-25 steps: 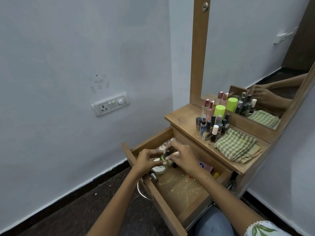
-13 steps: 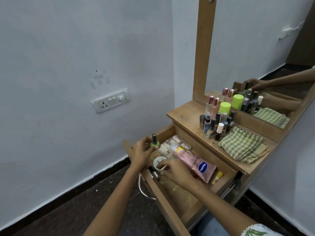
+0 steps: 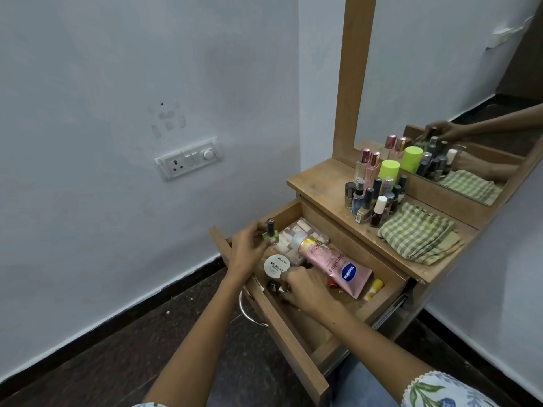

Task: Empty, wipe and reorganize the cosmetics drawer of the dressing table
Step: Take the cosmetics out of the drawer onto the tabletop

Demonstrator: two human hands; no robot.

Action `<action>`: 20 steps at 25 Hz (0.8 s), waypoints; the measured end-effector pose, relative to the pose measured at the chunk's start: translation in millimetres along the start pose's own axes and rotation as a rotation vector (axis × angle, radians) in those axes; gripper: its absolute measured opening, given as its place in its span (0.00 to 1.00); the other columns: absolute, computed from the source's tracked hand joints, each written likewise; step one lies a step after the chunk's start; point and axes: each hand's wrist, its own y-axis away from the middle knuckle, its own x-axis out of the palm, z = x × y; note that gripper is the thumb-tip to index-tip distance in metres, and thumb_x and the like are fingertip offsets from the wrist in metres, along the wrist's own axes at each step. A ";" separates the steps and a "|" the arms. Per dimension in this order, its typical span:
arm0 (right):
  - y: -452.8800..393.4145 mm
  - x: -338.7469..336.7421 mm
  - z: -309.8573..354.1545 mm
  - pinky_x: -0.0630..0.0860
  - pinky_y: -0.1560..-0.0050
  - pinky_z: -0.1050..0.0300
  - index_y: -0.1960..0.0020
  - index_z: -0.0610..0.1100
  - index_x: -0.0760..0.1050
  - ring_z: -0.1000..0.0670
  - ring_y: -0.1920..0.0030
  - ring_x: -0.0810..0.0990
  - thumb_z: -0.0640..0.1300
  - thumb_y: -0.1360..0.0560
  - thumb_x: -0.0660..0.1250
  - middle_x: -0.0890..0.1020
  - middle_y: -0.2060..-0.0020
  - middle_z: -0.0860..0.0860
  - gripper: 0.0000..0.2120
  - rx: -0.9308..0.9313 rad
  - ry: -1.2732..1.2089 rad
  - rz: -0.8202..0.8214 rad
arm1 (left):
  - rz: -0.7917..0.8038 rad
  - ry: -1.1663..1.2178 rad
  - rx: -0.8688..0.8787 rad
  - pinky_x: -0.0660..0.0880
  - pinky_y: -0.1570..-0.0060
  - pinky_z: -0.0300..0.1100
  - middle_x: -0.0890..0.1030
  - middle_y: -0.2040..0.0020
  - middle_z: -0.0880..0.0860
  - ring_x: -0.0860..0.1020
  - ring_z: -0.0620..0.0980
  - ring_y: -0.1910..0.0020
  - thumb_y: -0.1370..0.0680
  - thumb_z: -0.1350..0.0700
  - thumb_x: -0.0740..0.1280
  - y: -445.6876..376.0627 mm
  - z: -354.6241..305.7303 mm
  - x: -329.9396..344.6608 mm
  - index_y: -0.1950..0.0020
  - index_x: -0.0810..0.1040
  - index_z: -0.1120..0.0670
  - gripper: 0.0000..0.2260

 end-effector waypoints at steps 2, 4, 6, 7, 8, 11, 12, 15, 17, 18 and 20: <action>4.5 1.3 -2.7 0.79 0.52 0.50 0.47 0.43 0.76 0.44 0.52 0.81 0.43 0.27 0.69 0.82 0.50 0.44 0.10 0.045 -0.011 -0.005 | -0.001 -0.020 0.007 0.78 0.45 0.44 0.83 0.50 0.51 0.81 0.45 0.49 0.30 0.61 0.75 0.0 0.0 0.2 0.51 0.78 0.55 0.11; 12.0 -0.4 -6.9 0.78 0.56 0.54 0.44 0.43 0.74 0.46 0.54 0.80 0.41 0.27 0.70 0.81 0.52 0.45 0.13 0.096 -0.067 0.004 | -0.001 -0.035 0.015 0.78 0.45 0.42 0.82 0.51 0.48 0.81 0.44 0.49 0.31 0.60 0.75 0.9 -0.8 0.4 0.51 0.79 0.53 0.11; 24.4 -9.0 -15.4 0.73 0.64 0.62 0.43 0.44 0.73 0.50 0.57 0.78 0.41 0.28 0.71 0.80 0.54 0.48 0.15 0.157 -0.221 -0.026 | -0.004 -0.053 0.017 0.78 0.46 0.41 0.82 0.52 0.47 0.81 0.44 0.50 0.31 0.60 0.76 1.4 -3.2 0.6 0.51 0.79 0.53 0.12; 32.1 -16.9 -21.3 0.70 0.66 0.63 0.41 0.46 0.73 0.51 0.57 0.78 0.41 0.29 0.71 0.80 0.55 0.50 0.17 0.194 -0.319 -0.065 | 0.002 -0.050 0.018 0.78 0.46 0.40 0.82 0.52 0.47 0.81 0.44 0.50 0.31 0.60 0.76 1.3 -5.3 1.2 0.51 0.79 0.54 0.11; 39.4 -25.1 -27.3 0.71 0.65 0.63 0.40 0.48 0.73 0.53 0.58 0.78 0.41 0.30 0.72 0.80 0.56 0.52 0.19 0.221 -0.411 -0.117 | 0.005 -0.032 0.013 0.78 0.46 0.41 0.82 0.52 0.48 0.81 0.44 0.50 0.31 0.60 0.76 0.8 -5.5 1.2 0.51 0.80 0.55 0.11; 55.9 -54.8 -46.0 0.78 0.56 0.60 0.40 0.50 0.75 0.56 0.54 0.79 0.40 0.32 0.73 0.81 0.52 0.54 0.21 0.230 -0.597 -0.318 | -0.029 0.055 -0.004 0.78 0.48 0.43 0.83 0.53 0.50 0.81 0.45 0.52 0.30 0.60 0.75 -1.9 -18.2 6.5 0.50 0.80 0.56 0.10; 59.7 -64.8 -52.3 0.80 0.53 0.57 0.43 0.50 0.75 0.56 0.52 0.80 0.40 0.32 0.74 0.81 0.51 0.54 0.19 0.220 -0.638 -0.396 | -0.053 0.101 -0.010 0.79 0.50 0.43 0.83 0.53 0.51 0.81 0.45 0.53 0.30 0.59 0.75 -4.6 -26.7 11.9 0.50 0.80 0.56 0.10; 66.6 -88.5 -67.5 0.82 0.55 0.55 0.45 0.50 0.77 0.56 0.54 0.82 0.43 0.31 0.75 0.83 0.54 0.53 0.16 0.232 -0.659 -0.587 | -0.081 0.223 -0.033 0.80 0.52 0.41 0.83 0.53 0.51 0.82 0.45 0.54 0.30 0.58 0.75 -17.0 -60.2 35.3 0.48 0.81 0.58 0.13; 70.0 -102.5 -73.2 0.82 0.57 0.58 0.42 0.47 0.77 0.57 0.56 0.83 0.44 0.29 0.74 0.84 0.55 0.52 0.17 0.265 -0.628 -0.671 | -0.053 0.262 -0.010 0.79 0.53 0.40 0.84 0.53 0.50 0.82 0.45 0.54 0.31 0.58 0.76 -29.0 -81.3 54.8 0.48 0.81 0.57 0.13; 71.6 -107.4 -75.2 0.82 0.56 0.59 0.40 0.46 0.77 0.56 0.56 0.82 0.44 0.28 0.73 0.83 0.53 0.51 0.18 0.281 -0.605 -0.707 | -0.033 0.271 0.004 0.79 0.53 0.40 0.84 0.53 0.50 0.82 0.45 0.55 0.31 0.58 0.76 -34.4 -88.5 63.8 0.49 0.82 0.56 0.13; 74.3 -113.9 -81.1 0.81 0.54 0.59 0.37 0.45 0.76 0.54 0.54 0.81 0.42 0.28 0.73 0.82 0.50 0.50 0.20 0.319 -0.550 -0.763 | 0.003 0.270 0.007 0.80 0.52 0.41 0.85 0.54 0.50 0.83 0.44 0.55 0.32 0.59 0.77 -44.0 -98.0 82.2 0.50 0.83 0.56 0.12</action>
